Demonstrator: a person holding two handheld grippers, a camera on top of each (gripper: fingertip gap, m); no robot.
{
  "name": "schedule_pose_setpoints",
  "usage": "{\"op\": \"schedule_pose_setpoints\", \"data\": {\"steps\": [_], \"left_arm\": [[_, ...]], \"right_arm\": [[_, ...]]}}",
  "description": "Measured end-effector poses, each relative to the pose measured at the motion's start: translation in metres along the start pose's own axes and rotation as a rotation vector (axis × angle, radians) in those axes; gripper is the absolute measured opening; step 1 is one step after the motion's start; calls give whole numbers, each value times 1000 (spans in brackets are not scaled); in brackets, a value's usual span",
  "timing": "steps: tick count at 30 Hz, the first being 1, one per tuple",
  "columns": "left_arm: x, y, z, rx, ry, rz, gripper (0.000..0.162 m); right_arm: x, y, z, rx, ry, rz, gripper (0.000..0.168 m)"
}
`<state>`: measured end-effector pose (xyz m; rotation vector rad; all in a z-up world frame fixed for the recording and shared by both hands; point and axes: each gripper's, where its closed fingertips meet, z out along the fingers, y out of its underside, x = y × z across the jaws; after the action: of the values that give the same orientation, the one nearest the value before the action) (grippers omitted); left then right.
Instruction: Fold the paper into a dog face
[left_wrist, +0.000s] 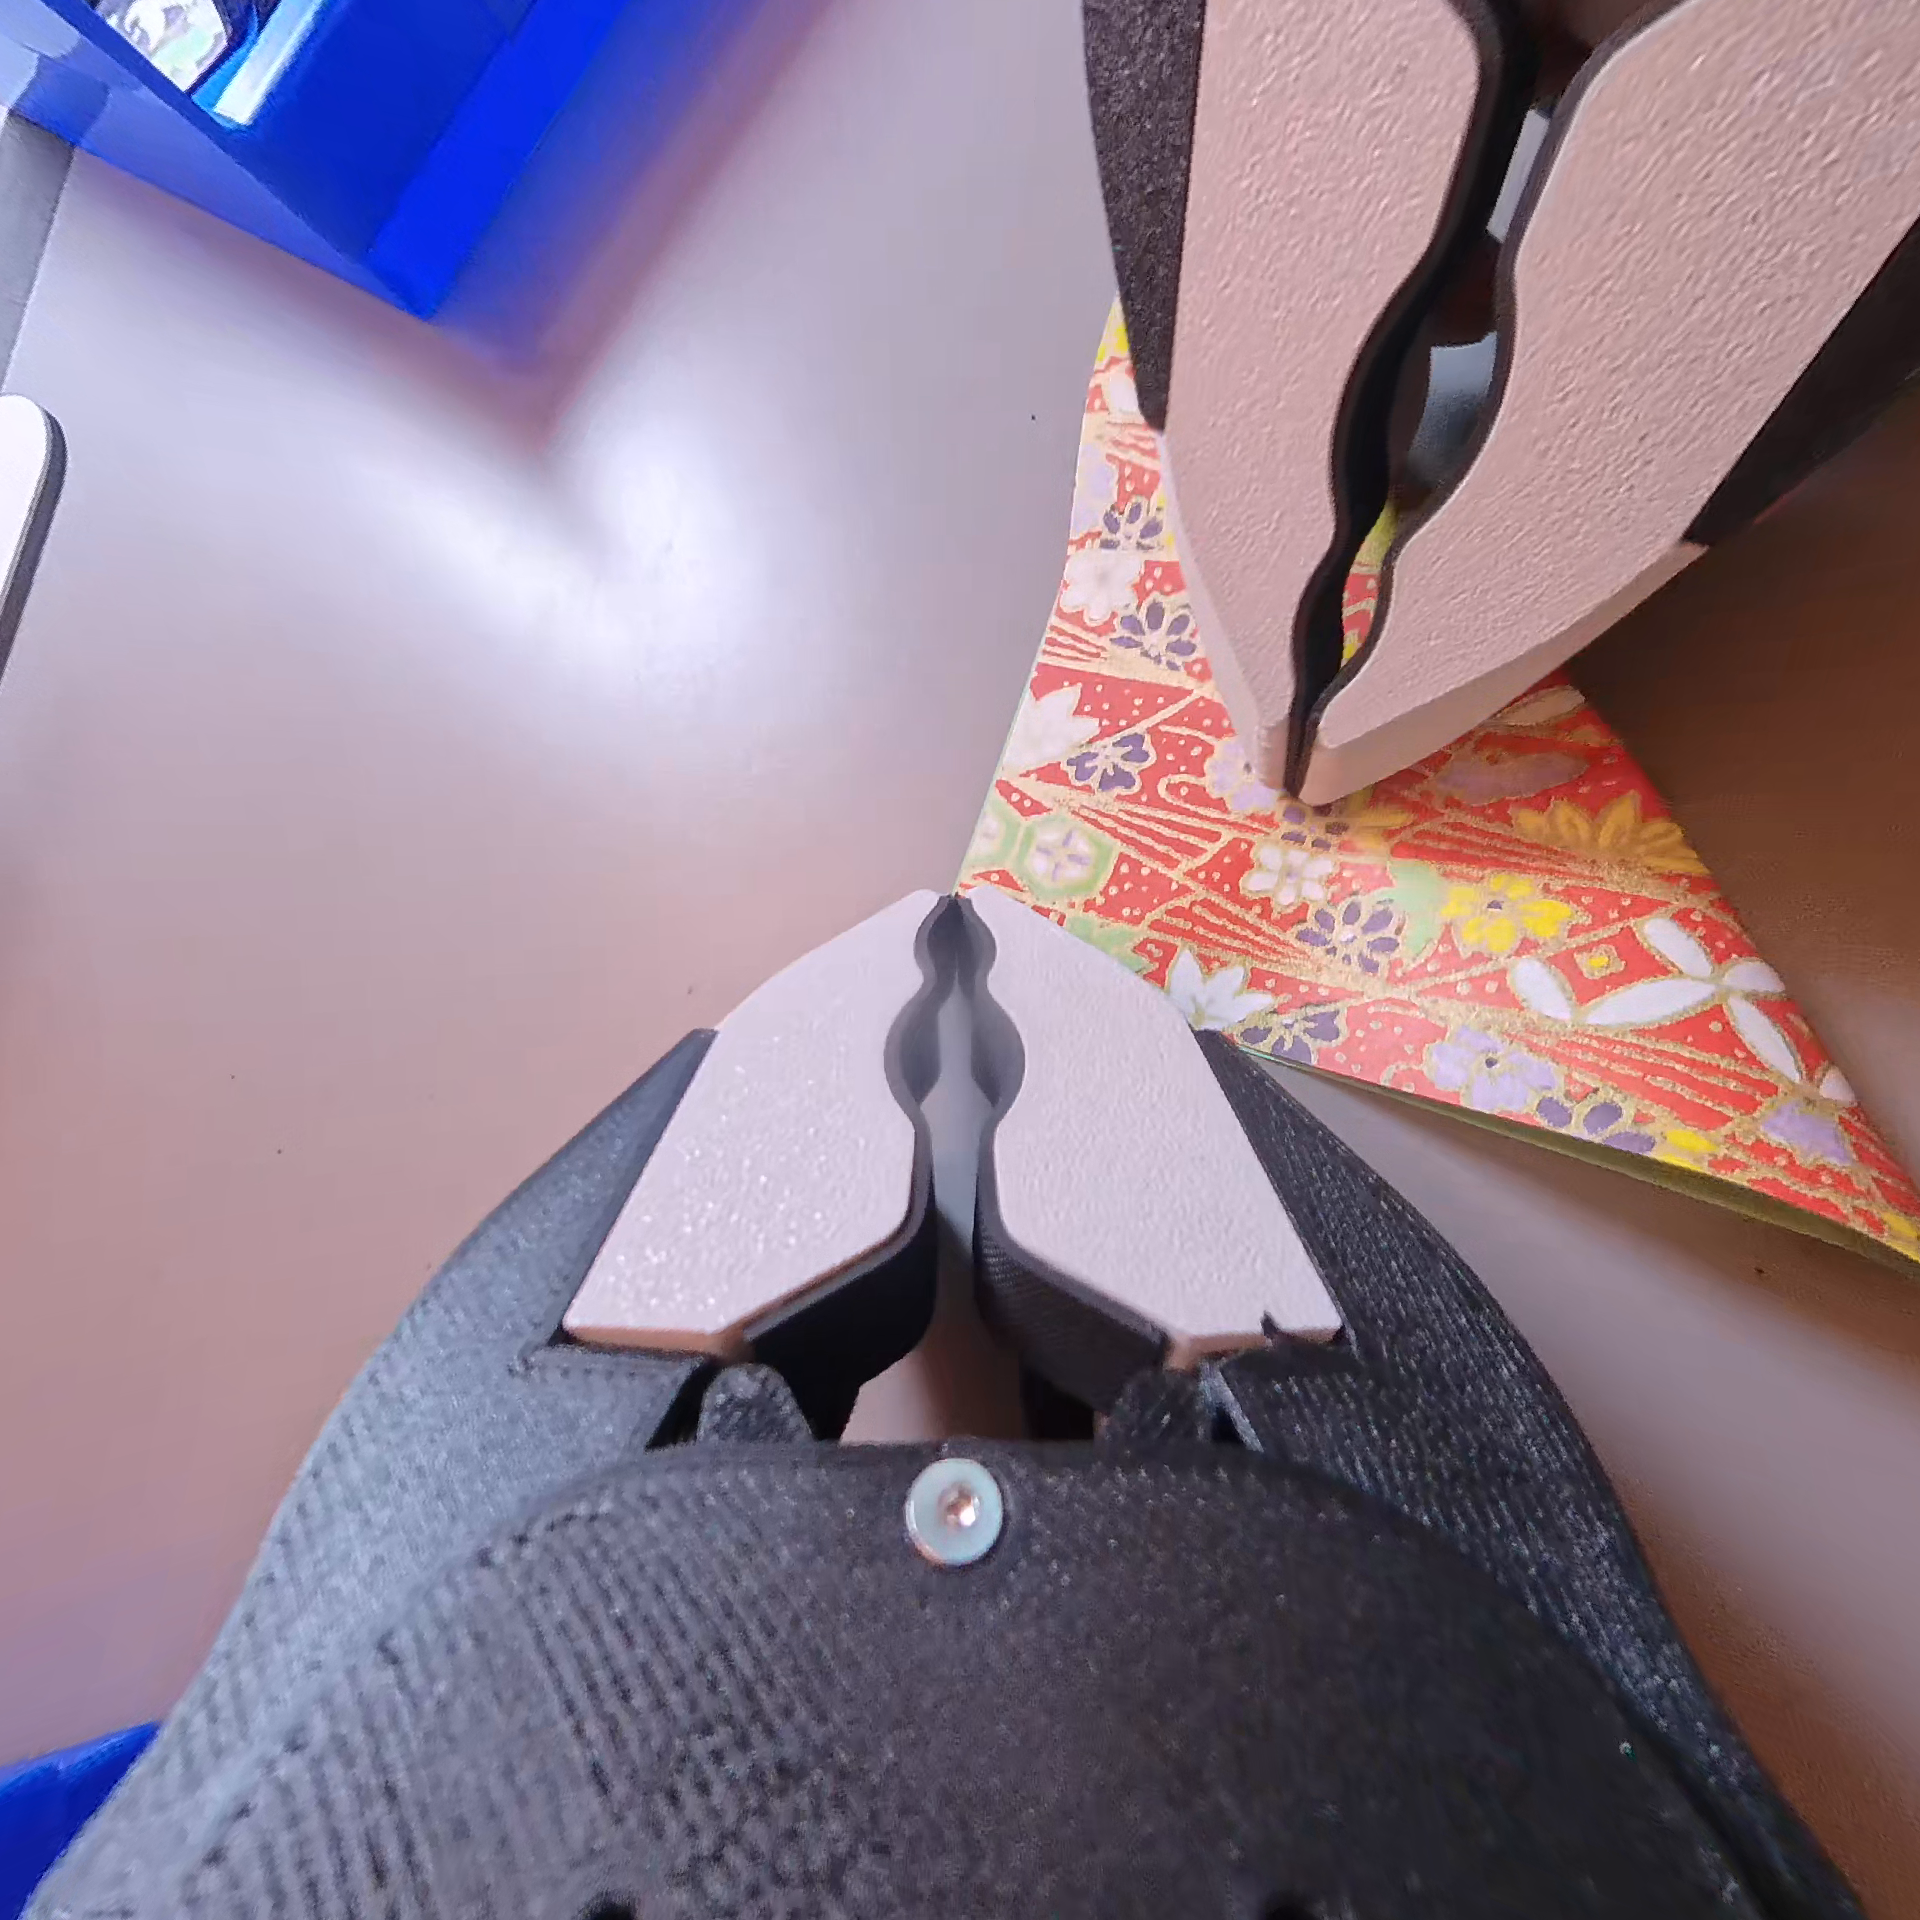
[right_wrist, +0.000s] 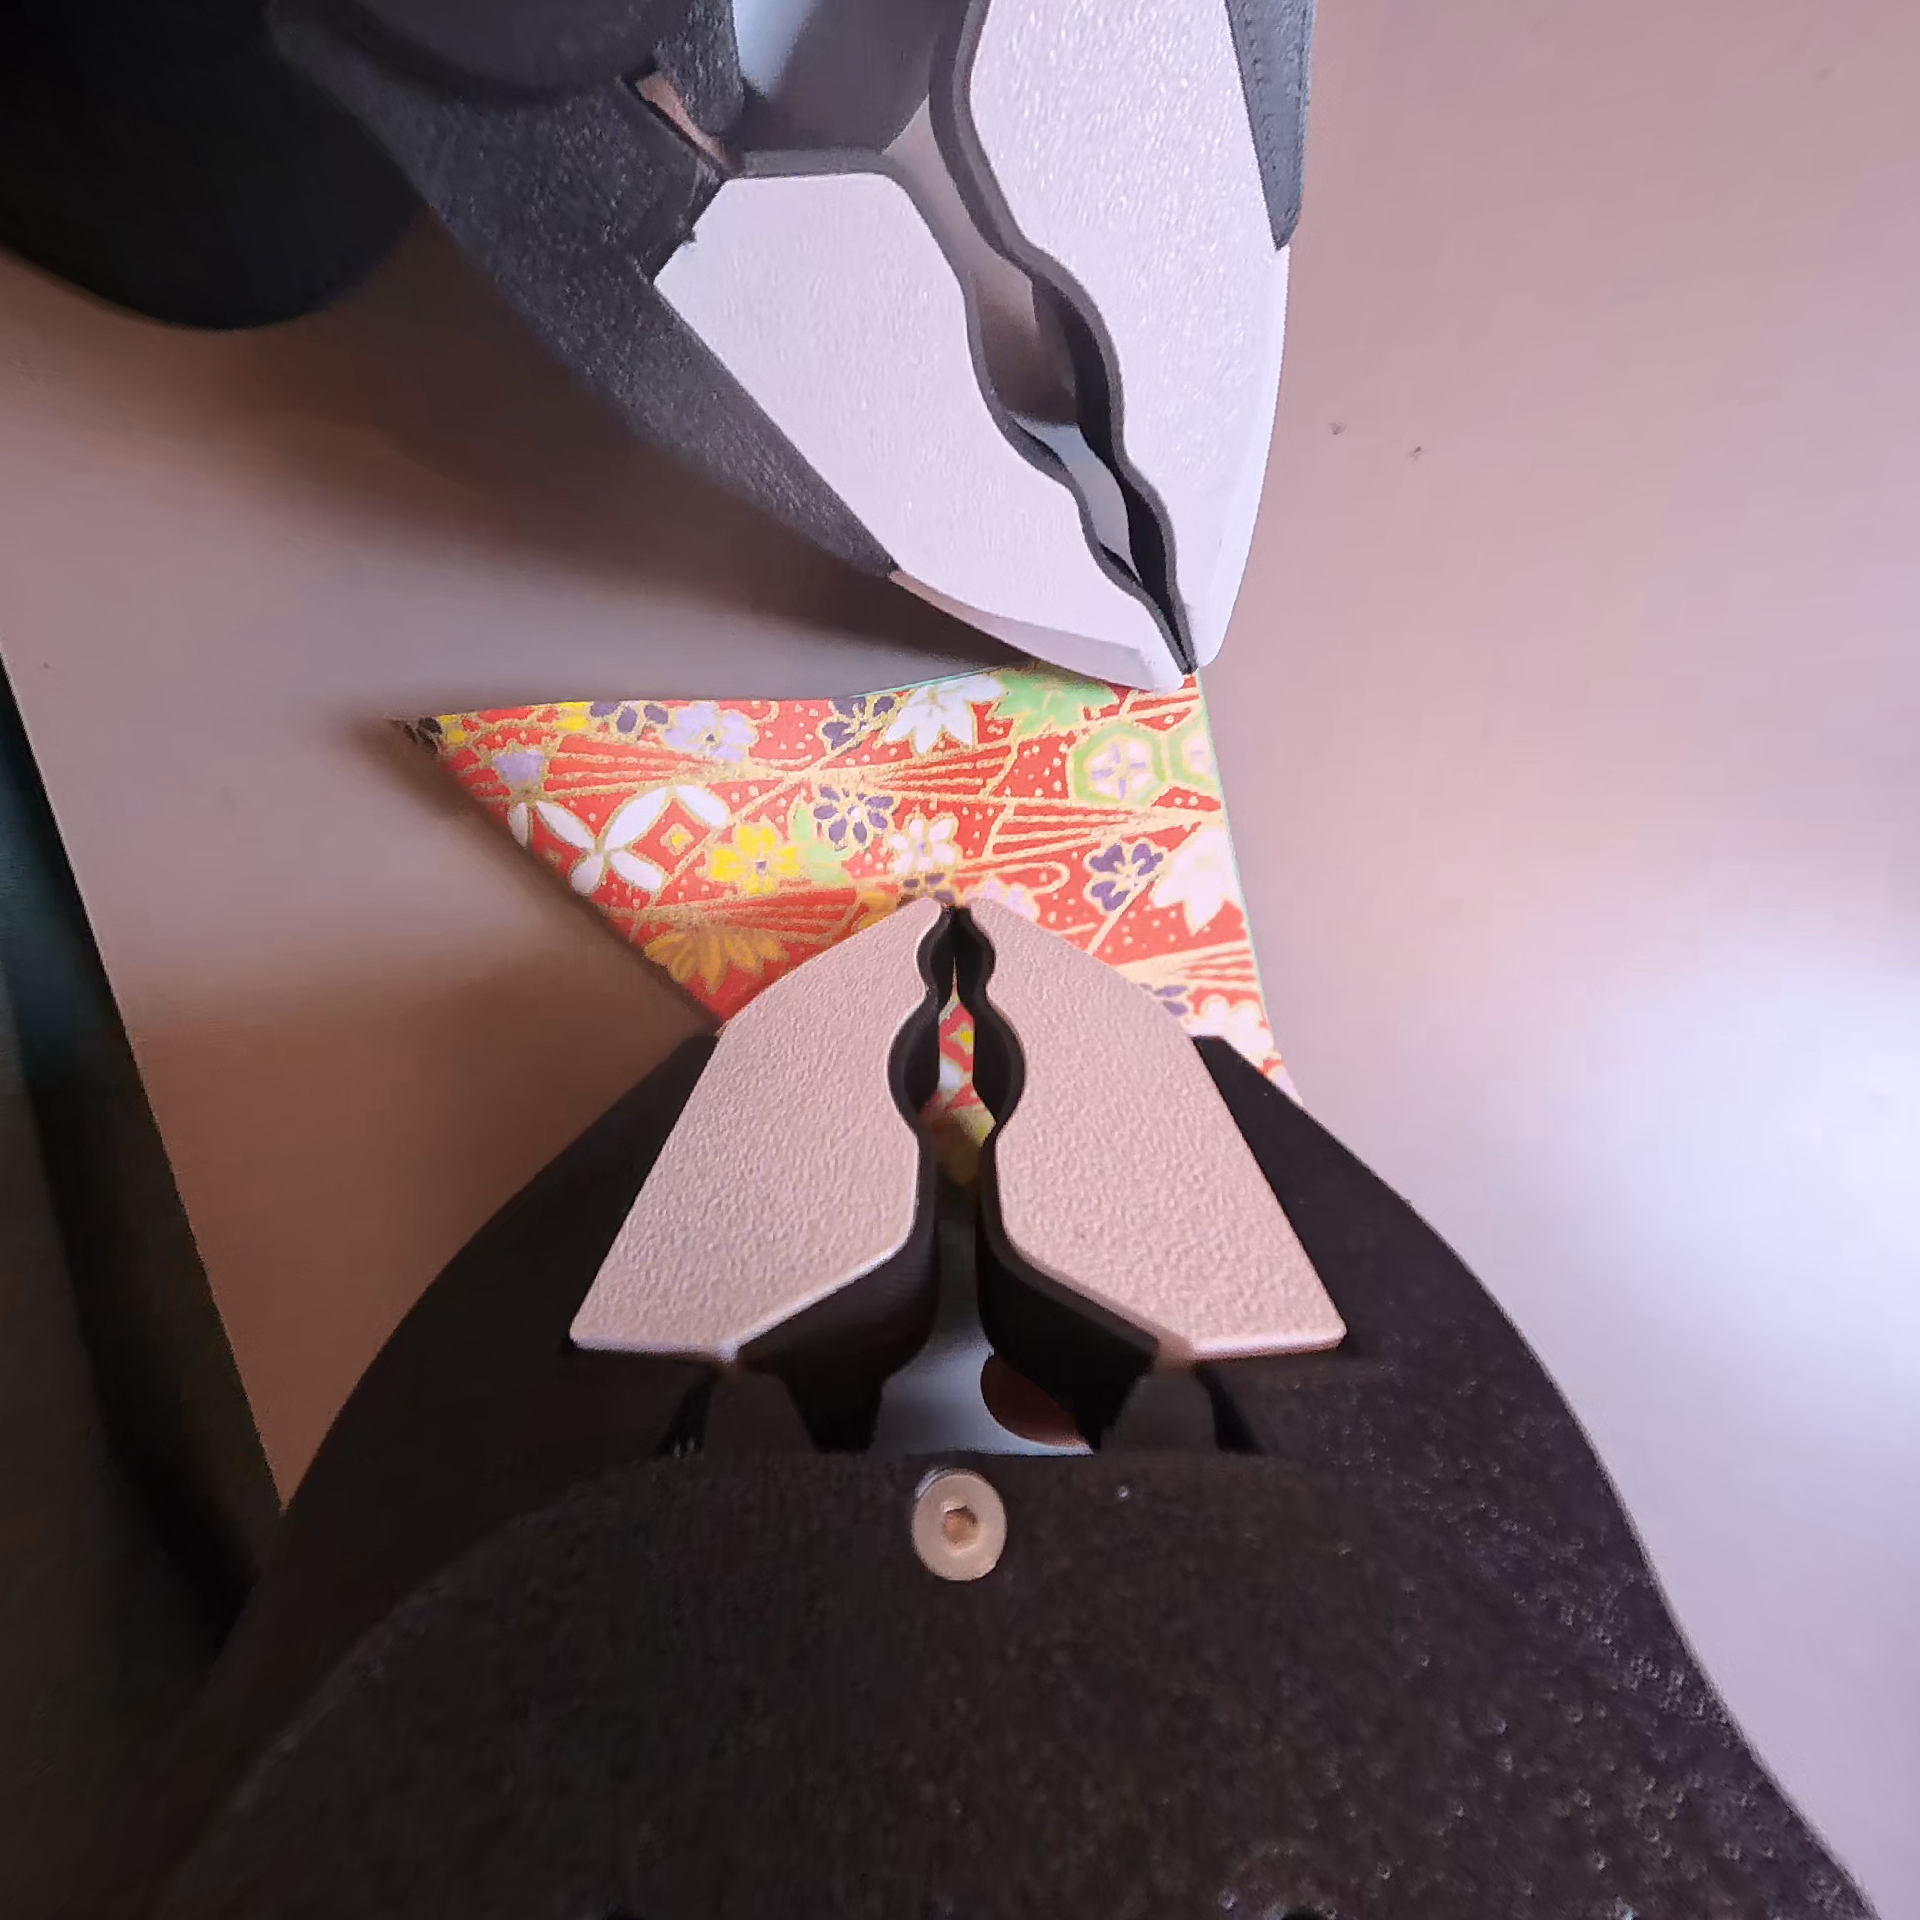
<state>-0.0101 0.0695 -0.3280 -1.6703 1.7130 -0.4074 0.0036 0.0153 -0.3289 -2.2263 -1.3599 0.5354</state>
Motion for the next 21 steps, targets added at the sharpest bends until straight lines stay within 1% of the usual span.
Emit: {"op": "schedule_pose_setpoints", "data": {"steps": [21], "left_arm": [[0, 0, 0, 2, 3, 4, 0]], "right_arm": [[-10, 18, -12, -3, 4, 43, 0]]}}
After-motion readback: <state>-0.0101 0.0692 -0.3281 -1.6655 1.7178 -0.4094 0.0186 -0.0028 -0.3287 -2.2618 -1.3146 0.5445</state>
